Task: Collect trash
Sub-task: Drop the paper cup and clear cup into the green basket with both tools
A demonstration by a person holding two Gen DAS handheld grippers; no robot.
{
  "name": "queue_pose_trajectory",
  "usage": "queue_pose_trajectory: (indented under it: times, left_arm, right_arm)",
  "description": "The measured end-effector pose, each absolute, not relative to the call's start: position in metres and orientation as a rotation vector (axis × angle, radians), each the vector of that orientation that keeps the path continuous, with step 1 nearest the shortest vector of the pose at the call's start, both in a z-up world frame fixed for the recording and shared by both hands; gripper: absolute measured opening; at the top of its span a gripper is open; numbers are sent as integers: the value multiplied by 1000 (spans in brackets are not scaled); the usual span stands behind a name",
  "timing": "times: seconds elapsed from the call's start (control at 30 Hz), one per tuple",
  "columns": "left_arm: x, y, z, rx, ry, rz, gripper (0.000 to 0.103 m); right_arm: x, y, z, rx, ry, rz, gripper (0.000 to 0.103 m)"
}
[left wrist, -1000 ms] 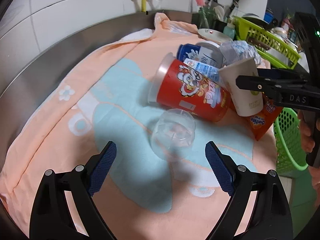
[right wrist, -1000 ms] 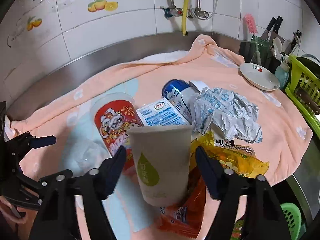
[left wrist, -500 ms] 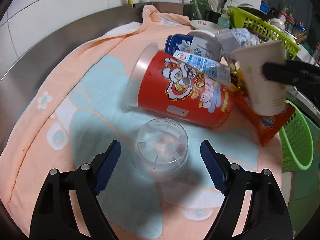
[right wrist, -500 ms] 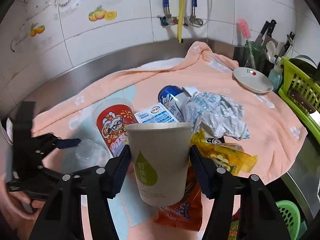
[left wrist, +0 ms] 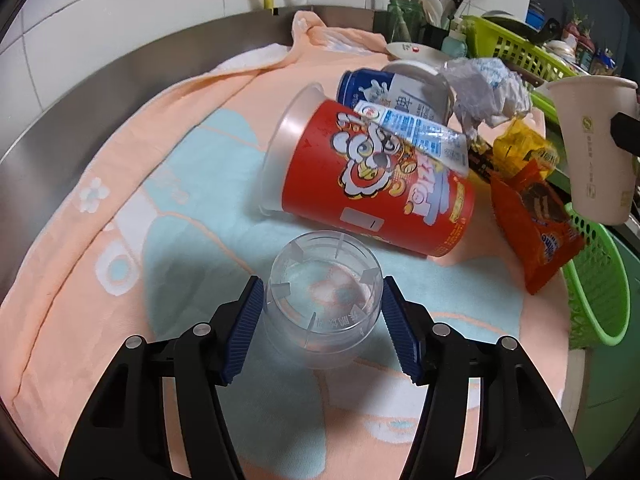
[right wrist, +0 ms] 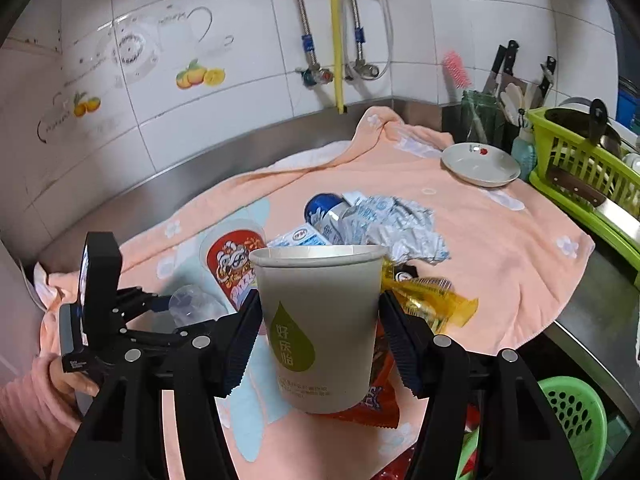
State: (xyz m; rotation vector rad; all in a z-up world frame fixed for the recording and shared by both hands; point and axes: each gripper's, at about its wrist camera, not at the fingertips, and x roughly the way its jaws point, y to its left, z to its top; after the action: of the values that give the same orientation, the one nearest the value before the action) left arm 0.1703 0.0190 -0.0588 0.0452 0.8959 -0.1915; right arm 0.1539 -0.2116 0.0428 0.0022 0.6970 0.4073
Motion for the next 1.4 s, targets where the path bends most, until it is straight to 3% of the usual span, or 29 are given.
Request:
queue_pose_trajectory:
  times: [0.7,1.4]
  left_arm:
    - [127,-25,-14,58,816,-351,59]
    - [117,-208,-18,155,856,-654,59]
  right_arm:
    - [95,-280,38,45,675,311,58]
    - [27,-469,-80,223,902,-83,60]
